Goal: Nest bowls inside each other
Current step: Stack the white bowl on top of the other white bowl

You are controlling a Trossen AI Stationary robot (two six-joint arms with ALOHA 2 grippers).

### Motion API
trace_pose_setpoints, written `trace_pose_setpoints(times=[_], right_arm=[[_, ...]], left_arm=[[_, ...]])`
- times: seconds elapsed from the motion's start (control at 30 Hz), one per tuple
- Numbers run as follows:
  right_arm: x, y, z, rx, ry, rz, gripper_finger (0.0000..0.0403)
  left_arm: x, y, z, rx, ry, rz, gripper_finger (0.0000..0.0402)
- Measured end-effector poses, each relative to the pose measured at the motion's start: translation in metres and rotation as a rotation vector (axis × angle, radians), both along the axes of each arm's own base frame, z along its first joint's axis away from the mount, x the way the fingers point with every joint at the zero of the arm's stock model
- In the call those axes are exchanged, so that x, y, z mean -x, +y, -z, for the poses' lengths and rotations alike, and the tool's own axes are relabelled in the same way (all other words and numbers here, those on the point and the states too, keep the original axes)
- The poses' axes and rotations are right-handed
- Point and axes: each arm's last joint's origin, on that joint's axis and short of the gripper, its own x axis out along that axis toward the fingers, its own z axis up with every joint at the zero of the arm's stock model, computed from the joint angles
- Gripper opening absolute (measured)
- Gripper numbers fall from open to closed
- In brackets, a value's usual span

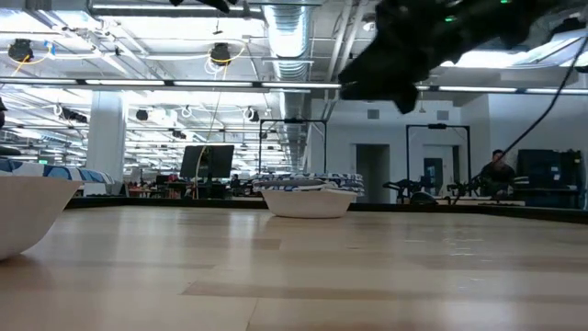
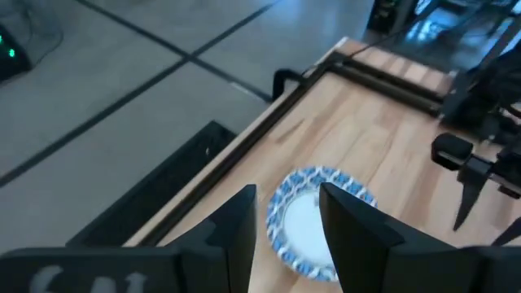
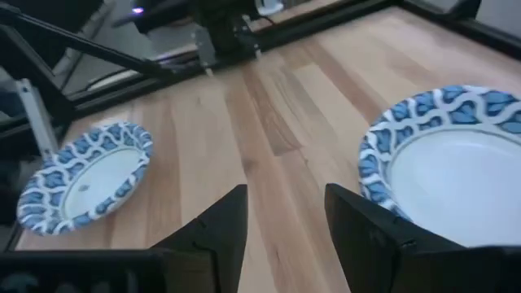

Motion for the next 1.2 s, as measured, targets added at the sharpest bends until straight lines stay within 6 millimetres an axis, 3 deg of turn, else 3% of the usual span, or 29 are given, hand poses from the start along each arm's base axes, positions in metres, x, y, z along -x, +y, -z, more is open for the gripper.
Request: trace_pose_setpoints(times=[0.33,0.63,0.73,0.9,1.2], right_arm=[[-0.068,0.021,0.000,-0.105,0.048,-0.157,0.0186],[-0.111,0.063,0.009,0.040,0.297,-0.322,0.0186],[-0.127,0.071,0.009,0.028,0.281,-0.349,0.0186],[-0.148,0.077,-0.003,0.005,0.220,-0.368,0.0186],[-0.159,0.074,-0.015,0.021,0.178,-0.325,0.0186]], left_arm=[[0.011,-0.003,0.006,0.012,0.105,-0.017,0.0126],[0.016,-0.004,0.003,-0.047,0.121,0.001,0.0126],[0.019,-0.008,0.002,-0.074,0.153,0.145,0.0126],[0.033,-0.024,-0.001,-0.032,0.134,0.568,0.0126],[0.072,-0.049,-0.016,0.212,-0.098,0.912,0.0126]])
